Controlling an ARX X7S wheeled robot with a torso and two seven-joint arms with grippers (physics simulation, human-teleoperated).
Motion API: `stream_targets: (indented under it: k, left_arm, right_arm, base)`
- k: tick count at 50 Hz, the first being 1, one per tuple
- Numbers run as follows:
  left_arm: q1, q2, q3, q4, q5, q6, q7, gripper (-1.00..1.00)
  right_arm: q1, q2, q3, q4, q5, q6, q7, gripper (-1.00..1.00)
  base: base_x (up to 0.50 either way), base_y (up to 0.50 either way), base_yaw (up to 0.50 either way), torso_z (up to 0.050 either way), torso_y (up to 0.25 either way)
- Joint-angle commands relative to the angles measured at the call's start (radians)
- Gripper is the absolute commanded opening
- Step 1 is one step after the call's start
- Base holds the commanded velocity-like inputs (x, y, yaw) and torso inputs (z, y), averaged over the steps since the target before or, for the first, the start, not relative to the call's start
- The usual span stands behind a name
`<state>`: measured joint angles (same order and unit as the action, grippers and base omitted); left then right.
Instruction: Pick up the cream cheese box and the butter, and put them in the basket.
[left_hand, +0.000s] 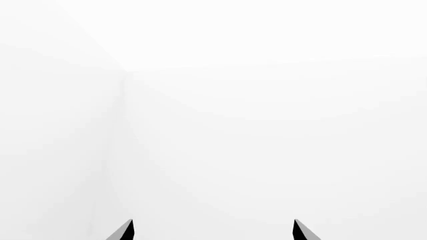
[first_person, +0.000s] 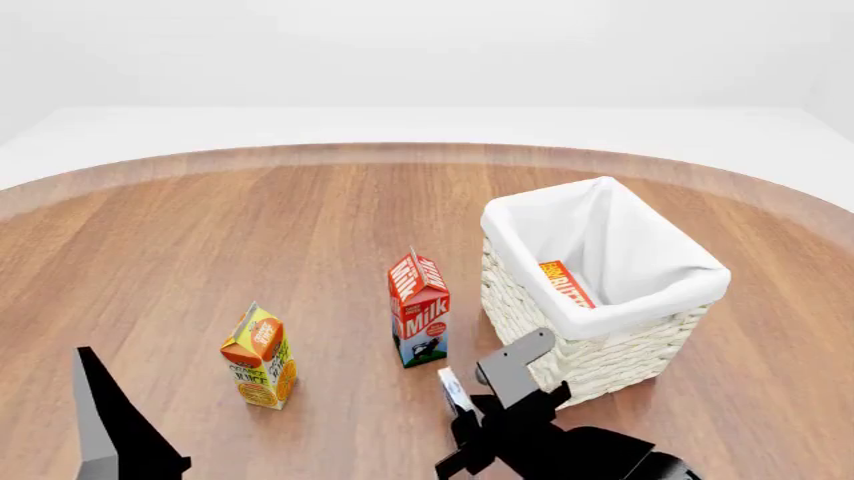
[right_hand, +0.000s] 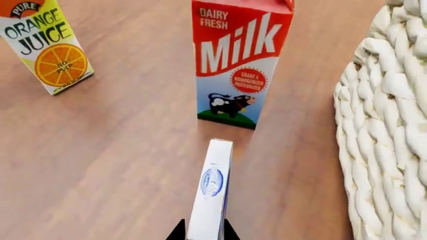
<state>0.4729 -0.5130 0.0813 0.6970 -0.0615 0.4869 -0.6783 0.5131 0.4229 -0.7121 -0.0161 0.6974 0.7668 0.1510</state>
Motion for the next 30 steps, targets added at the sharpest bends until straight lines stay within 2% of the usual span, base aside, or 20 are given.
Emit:
stream_targets:
  k: [1,16,30]
  left_arm:
    - [0.0,0.0,0.001,-0.008,-0.001,0.009,0.0,1.0]
    - [0.0,-0.001,0.0,-0.005,0.0,0.009,-0.002,1.0]
    - [-0.004,-0.004,0.001,-0.003,-0.003,0.004,-0.002,1.0]
  right_arm:
    - [-0.014,0.024,0.029,-0.091,0.002,-0.018,0.023,-1.0]
    - [-0.028,0.099,0.073,-0.358,0.051,0.034,0.118,-1.0]
    - [0.036,0.12,0.134,-0.48,0.133,0.129,0.193,-1.0]
  base:
    - [0.0,0.0,0.0,0.0,0.0]
    - [0.0,0.0,0.0,0.001,0.001]
    - [0.0,0.0,0.0,0.0,0.001]
